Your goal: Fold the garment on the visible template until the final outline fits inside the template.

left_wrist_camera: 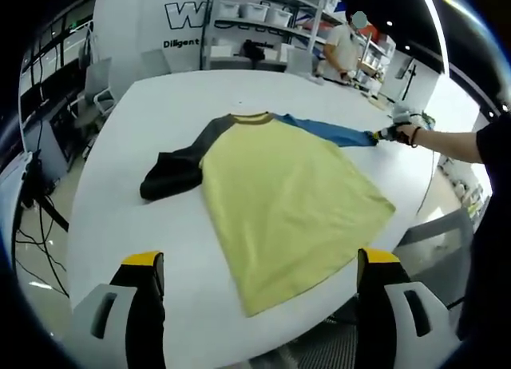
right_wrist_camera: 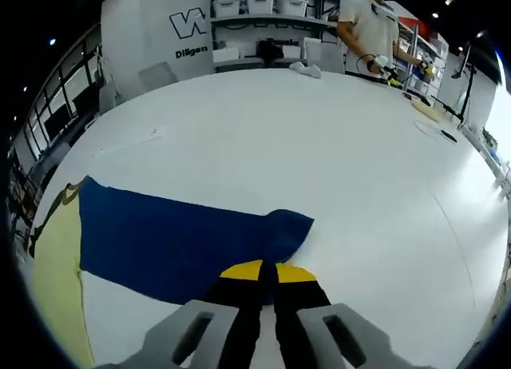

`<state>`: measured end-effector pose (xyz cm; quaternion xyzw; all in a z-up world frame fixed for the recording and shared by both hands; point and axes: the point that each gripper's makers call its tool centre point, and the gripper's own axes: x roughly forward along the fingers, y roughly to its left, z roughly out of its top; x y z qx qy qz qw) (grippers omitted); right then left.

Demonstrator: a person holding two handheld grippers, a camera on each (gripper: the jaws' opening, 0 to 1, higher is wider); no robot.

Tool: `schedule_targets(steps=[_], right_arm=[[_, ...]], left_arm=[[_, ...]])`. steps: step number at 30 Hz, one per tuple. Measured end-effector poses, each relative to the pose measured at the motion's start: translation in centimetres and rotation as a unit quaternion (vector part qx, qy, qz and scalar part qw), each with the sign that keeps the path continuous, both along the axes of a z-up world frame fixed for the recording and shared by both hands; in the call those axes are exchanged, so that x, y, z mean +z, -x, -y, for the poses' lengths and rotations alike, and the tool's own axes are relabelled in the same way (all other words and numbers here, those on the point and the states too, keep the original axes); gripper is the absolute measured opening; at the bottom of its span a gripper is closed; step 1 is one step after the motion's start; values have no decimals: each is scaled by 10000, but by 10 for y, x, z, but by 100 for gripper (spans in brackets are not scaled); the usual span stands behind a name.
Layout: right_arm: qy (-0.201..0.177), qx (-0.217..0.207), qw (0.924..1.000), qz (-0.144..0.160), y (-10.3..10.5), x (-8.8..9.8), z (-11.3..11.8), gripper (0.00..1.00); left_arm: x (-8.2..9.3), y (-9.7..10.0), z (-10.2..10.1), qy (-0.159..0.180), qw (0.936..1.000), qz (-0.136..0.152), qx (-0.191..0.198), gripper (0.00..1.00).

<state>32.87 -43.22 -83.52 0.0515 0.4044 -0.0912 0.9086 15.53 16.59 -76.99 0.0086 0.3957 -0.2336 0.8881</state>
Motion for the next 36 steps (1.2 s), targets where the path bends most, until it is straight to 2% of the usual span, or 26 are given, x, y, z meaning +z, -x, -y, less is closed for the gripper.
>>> schedule_targets(steps=[3, 6, 14, 21, 29, 36], right_arm=[[-183, 126, 9996, 187, -17, 7, -4, 0], [-223, 209, 9994, 168, -25, 11, -9, 0], [-506, 551, 9962, 435, -47, 35, -47, 0], [-731, 951, 9915, 512, -57, 52, -97, 0], [-868, 1336, 9856, 569, -68, 63, -145, 0], [-1111, 1735, 9761, 688, -76, 78, -204, 0]], left_arm=[[0, 0, 1, -8, 10000, -5, -33, 99], [-1, 1, 2, -37, 10000, -12, -59, 99], [0, 1, 4, -66, 9998, 30, -199, 99], [0, 4, 7, -45, 9995, 1, -297, 99], [1, 3, 5, -44, 9995, 9, -297, 99], [1, 4, 11, -44, 9988, 60, -483, 99]])
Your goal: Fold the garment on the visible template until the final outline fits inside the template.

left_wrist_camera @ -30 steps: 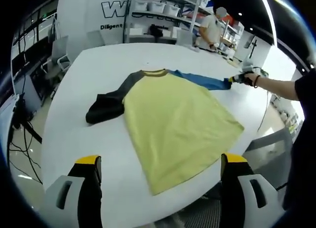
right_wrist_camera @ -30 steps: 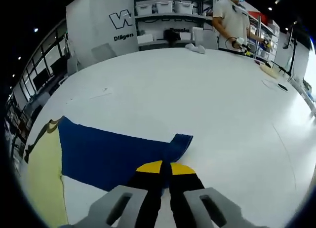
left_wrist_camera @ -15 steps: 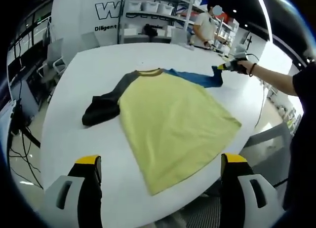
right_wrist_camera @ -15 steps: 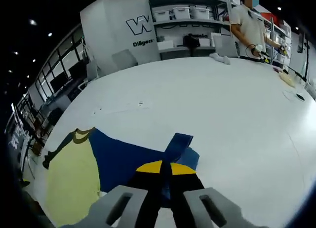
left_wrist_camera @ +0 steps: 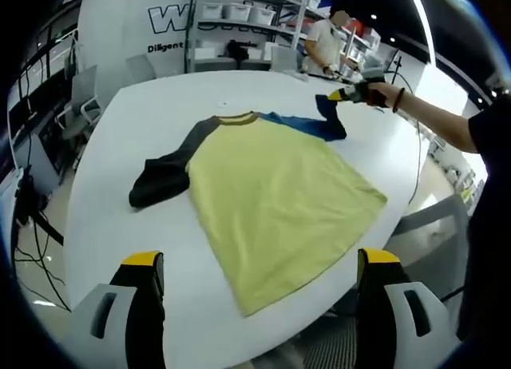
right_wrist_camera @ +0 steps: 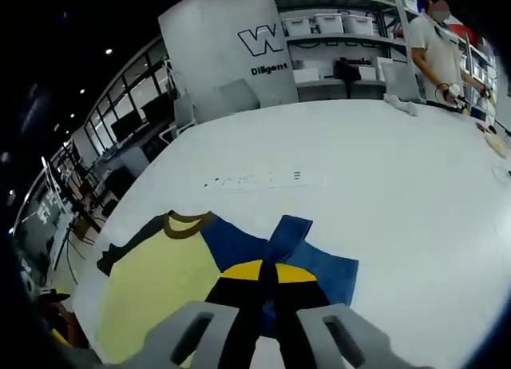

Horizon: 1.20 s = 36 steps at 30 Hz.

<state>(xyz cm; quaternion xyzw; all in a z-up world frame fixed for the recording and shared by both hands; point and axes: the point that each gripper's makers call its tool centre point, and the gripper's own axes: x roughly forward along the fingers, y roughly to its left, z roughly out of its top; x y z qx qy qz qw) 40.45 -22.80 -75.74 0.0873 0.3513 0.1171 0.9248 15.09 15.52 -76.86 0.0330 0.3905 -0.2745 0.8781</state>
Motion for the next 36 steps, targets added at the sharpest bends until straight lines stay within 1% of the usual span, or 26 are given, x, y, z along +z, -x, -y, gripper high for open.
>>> schedule_targets(steps=[1, 2, 3, 7, 11, 13, 14, 19, 24, 28, 36], right_arm=[[-48, 44, 10000, 31, -1, 3, -10, 0], [-60, 61, 10000, 28, -2, 3, -13, 0], [-80, 155, 9998, 11, -1, 4, -22, 0], [-186, 311, 9993, 65, -3, 8, -49, 0], [-137, 457, 9988, 90, -4, 9, -65, 0], [-256, 547, 9981, 107, -5, 12, -80, 0], [-273, 564, 9980, 99, -5, 12, -83, 0], [-343, 770, 9962, 205, -6, 21, -113, 0], [-560, 887, 9942, 244, -8, 27, -140, 0], [-663, 965, 9928, 242, -9, 29, -159, 0], [-721, 1173, 9901, 270, -10, 30, -198, 0]], left_arm=[[0, 0, 1, -12, 10000, -6, -20, 99], [-1, 1, 1, -26, 10000, -24, -35, 99], [-2, 1, 0, -29, 10000, -31, -34, 99], [-1, 1, 0, -10, 10000, -14, -29, 99], [-1, 1, -2, -29, 10000, -17, -20, 99], [-2, 2, -3, -31, 10000, -22, -11, 99], [-2, 2, -3, -31, 10000, -22, -14, 99], [-3, 4, -4, -23, 10000, -72, 19, 99], [-5, 5, -4, -22, 9999, -105, 6, 99], [-6, 5, -4, -35, 9999, -109, 2, 99], [-7, 3, -4, -39, 9999, -98, -2, 99]])
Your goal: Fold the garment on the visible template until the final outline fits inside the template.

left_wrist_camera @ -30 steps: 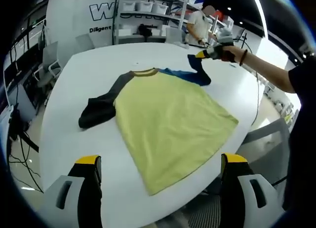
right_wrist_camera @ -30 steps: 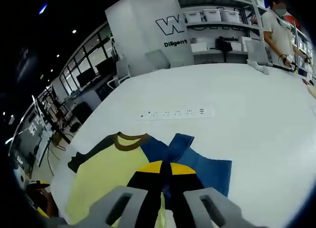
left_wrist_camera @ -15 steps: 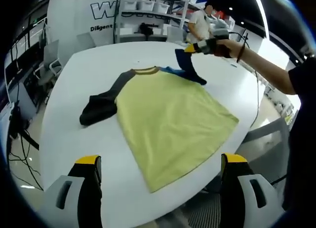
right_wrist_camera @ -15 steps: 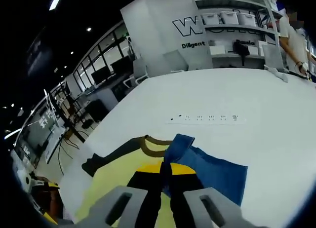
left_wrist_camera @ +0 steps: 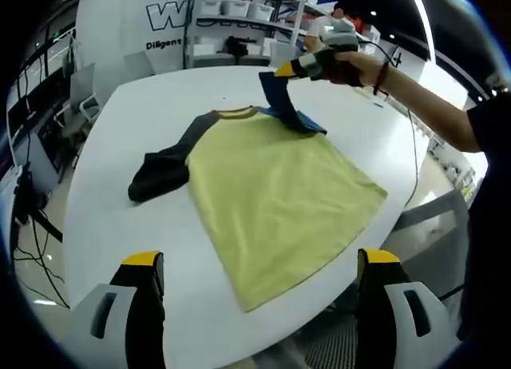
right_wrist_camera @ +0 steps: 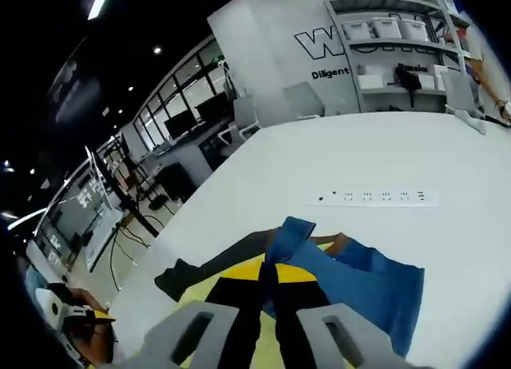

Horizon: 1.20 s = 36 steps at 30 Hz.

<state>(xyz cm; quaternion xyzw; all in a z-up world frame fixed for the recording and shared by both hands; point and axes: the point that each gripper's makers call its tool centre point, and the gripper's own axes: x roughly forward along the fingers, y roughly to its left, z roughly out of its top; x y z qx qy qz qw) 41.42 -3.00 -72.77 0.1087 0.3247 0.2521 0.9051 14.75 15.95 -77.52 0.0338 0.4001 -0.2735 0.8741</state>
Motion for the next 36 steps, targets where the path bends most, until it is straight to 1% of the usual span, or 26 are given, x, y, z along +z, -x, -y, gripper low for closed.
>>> schedule_targets(steps=[6, 9, 13, 17, 23, 24, 33, 34, 36], right_arm=[[-61, 97, 9999, -99, 1, -4, -20, 0], [-69, 228, 9996, -136, 4, -7, -35, 0], [-19, 304, 9994, -136, 4, -11, -45, 0], [-9, 408, 9990, -204, 5, -17, -58, 0], [-50, 515, 9983, -266, 9, -25, -76, 0], [27, 557, 9981, -276, 10, -28, -79, 0], [335, 914, 9942, -446, 20, -57, -105, 0], [434, 978, 9933, -445, 20, -62, -108, 0], [506, 1063, 9919, -487, 21, -71, -113, 0]], left_arm=[[-2, 1, -1, 24, 10000, -18, 13, 99], [-3, 2, -4, -9, 10000, -48, 30, 99], [-3, 1, -5, 16, 10000, -39, 44, 99], [-4, 2, -6, 2, 10000, -56, 35, 99], [-6, 4, -8, 2, 9999, -94, 36, 99], [-6, 4, -8, 1, 9999, -96, 57, 99], [-5, 5, -13, -12, 9999, -84, 99, 99], [-5, 5, -13, -15, 9999, -85, 101, 99], [-6, 6, -14, -11, 9999, -105, 108, 99]])
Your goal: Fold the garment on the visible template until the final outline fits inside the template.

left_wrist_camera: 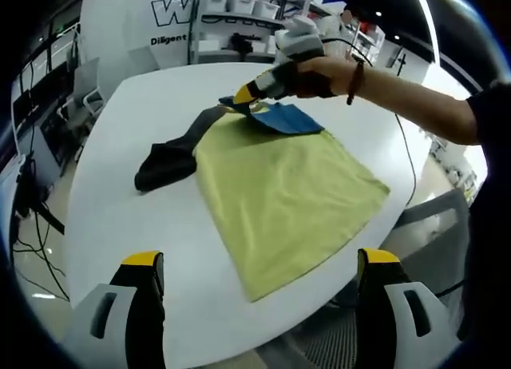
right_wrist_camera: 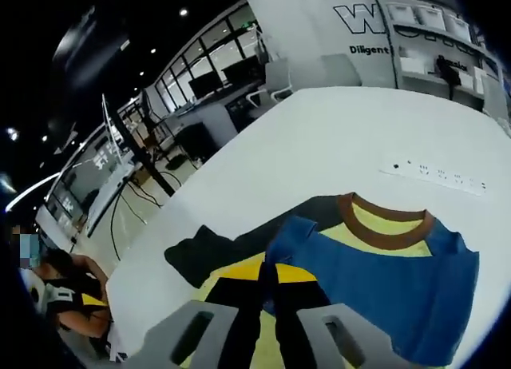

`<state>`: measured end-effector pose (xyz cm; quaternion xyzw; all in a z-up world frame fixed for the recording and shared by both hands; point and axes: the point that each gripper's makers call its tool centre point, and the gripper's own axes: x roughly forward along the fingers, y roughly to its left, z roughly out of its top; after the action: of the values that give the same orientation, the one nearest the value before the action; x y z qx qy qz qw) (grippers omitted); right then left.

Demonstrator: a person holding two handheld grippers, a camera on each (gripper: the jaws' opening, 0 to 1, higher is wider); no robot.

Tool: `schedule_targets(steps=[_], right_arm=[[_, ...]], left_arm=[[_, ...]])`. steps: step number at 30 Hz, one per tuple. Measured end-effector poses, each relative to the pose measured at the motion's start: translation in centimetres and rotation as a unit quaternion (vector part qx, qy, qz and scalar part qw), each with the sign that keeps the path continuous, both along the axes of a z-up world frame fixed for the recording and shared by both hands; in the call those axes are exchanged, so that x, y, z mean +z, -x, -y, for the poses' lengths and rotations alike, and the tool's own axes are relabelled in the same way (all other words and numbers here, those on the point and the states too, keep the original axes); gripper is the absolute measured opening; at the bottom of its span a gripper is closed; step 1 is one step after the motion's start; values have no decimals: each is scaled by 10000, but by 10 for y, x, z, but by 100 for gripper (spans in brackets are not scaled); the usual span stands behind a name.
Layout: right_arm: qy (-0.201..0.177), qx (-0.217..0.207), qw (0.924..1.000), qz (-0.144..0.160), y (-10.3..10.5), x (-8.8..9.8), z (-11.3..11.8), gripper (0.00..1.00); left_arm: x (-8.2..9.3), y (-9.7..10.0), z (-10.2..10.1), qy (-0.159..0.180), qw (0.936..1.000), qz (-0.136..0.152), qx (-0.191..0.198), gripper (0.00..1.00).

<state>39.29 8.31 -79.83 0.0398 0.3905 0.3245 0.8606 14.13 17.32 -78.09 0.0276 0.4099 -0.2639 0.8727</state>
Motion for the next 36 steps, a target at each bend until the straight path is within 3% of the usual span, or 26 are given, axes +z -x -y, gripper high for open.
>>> schedule_targets(steps=[19, 29, 32, 36], right_arm=[[410, 489, 9973, -374, 8, -61, -21, 0], [497, 776, 9956, -155, 12, -62, -28, 0], [590, 982, 9933, 130, 11, -57, -30, 0], [349, 1117, 9931, 118, 12, -51, -42, 0]], left_arm=[[-4, -1, -7, 10, 10000, -53, 46, 99], [-7, -1, -11, 3, 9999, -73, 87, 99], [-8, 0, -10, 16, 9999, -71, 76, 99], [-8, 0, -10, 17, 9999, -62, 87, 99]])
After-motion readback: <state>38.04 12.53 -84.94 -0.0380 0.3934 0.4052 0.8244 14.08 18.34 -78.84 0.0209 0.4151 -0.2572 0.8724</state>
